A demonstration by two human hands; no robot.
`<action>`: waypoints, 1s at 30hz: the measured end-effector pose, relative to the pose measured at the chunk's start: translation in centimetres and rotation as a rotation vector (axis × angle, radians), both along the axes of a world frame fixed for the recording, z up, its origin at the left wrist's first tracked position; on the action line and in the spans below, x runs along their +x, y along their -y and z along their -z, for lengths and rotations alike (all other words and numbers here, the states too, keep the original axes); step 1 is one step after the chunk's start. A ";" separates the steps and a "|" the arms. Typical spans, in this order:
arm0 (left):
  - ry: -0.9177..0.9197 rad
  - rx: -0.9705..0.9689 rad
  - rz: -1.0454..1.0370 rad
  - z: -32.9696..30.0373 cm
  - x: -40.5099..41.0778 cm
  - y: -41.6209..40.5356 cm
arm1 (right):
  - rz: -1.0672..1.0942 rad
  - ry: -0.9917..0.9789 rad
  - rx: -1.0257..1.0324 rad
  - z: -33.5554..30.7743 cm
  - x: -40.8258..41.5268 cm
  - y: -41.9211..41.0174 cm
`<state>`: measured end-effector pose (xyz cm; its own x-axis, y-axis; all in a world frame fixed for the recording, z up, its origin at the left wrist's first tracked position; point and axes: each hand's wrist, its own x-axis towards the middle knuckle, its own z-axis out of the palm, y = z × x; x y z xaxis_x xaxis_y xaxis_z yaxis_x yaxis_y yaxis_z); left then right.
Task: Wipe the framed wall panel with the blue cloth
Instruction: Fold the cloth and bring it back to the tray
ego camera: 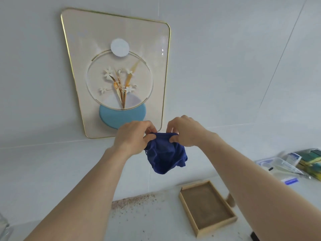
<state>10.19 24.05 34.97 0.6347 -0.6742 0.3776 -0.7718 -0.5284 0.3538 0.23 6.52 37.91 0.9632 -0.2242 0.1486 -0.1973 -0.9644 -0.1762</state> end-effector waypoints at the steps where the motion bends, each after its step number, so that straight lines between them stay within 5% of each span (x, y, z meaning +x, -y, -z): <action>1: -0.010 0.005 0.008 0.4 -0.4 1.1 | 0.011 -0.003 -0.012 0.5 -0.5 1.1; 11: -0.101 0.074 0.042 5.8 -3.5 11.7 | 0.117 -0.036 0.041 7.3 -4.8 11.8; 30: -0.385 0.249 0.051 26.2 -7.4 25.0 | 0.248 -0.202 0.251 28.5 -9.6 22.9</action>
